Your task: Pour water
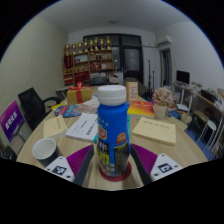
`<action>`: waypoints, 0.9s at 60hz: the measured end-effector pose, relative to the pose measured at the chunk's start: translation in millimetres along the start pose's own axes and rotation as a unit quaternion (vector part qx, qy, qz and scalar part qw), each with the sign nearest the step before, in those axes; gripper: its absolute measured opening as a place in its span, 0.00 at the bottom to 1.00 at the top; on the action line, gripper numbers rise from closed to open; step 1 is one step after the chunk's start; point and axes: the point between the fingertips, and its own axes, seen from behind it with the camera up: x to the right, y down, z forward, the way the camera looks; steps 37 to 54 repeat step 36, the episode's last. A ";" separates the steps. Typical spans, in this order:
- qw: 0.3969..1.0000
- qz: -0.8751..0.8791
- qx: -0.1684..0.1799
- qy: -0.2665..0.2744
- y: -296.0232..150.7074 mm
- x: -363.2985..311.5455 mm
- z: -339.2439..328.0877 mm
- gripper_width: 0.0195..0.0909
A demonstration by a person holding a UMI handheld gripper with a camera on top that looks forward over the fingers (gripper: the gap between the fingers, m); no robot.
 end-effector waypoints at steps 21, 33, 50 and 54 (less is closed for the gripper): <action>0.999 -0.011 -0.016 0.037 13.0 -57.8 -216.1 0.90; 0.997 0.004 -0.032 0.071 34.3 -104.3 -357.2 0.89; 0.997 0.007 -0.029 0.070 34.5 -119.0 -388.9 0.89; 0.997 0.007 -0.029 0.070 34.5 -119.0 -388.9 0.89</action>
